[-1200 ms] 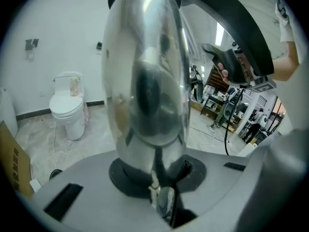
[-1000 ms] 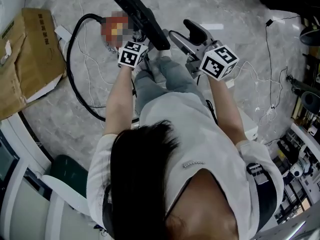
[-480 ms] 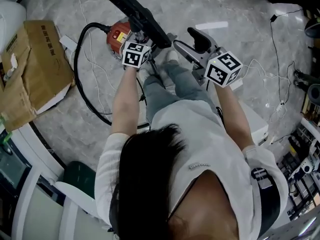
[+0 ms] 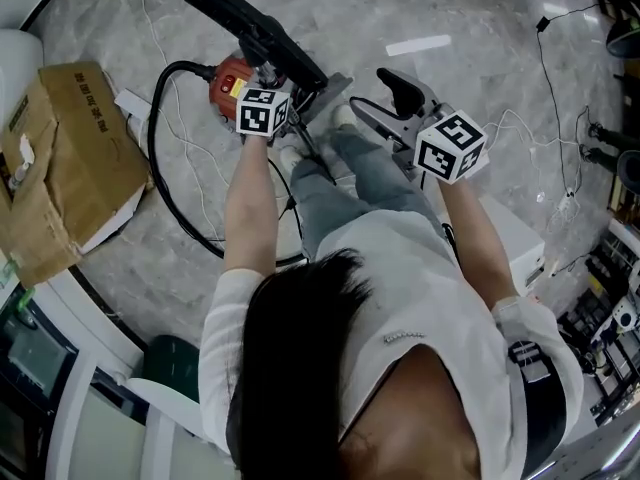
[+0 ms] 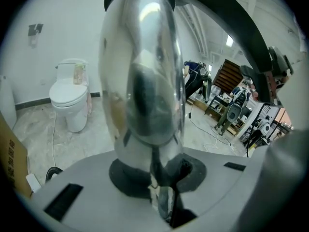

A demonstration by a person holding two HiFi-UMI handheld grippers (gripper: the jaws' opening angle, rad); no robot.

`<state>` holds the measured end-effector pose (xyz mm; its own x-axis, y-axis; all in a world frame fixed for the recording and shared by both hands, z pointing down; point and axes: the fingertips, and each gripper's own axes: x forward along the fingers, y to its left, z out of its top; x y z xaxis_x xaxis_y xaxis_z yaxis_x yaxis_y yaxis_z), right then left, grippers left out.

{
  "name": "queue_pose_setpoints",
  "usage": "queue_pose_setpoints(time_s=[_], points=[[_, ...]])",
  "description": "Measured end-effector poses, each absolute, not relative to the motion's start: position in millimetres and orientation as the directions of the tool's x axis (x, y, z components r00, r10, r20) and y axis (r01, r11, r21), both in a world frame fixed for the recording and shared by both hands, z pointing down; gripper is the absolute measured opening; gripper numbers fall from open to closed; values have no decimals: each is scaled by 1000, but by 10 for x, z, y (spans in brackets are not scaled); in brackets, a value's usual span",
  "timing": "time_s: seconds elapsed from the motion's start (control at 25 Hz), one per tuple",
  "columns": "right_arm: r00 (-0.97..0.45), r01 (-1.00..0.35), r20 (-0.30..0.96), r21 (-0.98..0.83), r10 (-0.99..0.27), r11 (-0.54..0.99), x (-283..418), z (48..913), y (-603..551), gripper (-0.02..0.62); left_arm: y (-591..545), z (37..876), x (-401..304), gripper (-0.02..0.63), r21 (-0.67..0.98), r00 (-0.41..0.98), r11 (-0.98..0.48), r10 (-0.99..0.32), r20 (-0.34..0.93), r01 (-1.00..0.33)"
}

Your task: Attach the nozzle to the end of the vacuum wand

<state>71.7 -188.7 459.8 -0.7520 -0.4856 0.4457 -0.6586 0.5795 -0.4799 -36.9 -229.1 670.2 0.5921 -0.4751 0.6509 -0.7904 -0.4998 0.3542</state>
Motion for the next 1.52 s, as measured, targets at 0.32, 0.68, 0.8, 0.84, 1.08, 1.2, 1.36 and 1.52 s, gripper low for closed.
queue_pose_setpoints(time_s=[0.32, 0.68, 0.8, 0.84, 1.08, 1.2, 1.36, 1.52], points=[[-749, -660, 481, -487, -455, 572, 704, 4796, -1845, 345, -2452, 6846, -420, 58, 361, 588, -487, -473, 656, -795], [-749, -658, 503, -492, -431, 569, 623, 4939, -1816, 345, -2572, 6964, -410, 58, 376, 607, -500, -459, 648, -780], [-749, -658, 506, -494, -428, 568, 619, 4973, -1819, 345, -2575, 7008, -394, 58, 384, 615, -504, -451, 647, -773], [-749, -658, 505, -493, -429, 569, 622, 4977, -1829, 345, -2590, 7013, -392, 58, 381, 612, -503, -454, 647, -776], [-738, -671, 517, -496, -434, 552, 684, 5011, -1813, 345, -2597, 7009, -405, 58, 376, 598, -485, -470, 649, -789], [-736, -674, 517, -500, -437, 544, 725, 5026, -1810, 345, -2634, 7026, -370, 58, 373, 590, -476, -479, 649, -796], [-734, -676, 520, -501, -437, 540, 721, 5074, -1779, 345, -2669, 7077, -355, 58, 373, 592, -478, -479, 648, -795], [-727, -684, 531, -498, -436, 533, 761, 5102, -1768, 345, -2706, 7120, -322, 58, 375, 590, -473, -476, 652, -797]])
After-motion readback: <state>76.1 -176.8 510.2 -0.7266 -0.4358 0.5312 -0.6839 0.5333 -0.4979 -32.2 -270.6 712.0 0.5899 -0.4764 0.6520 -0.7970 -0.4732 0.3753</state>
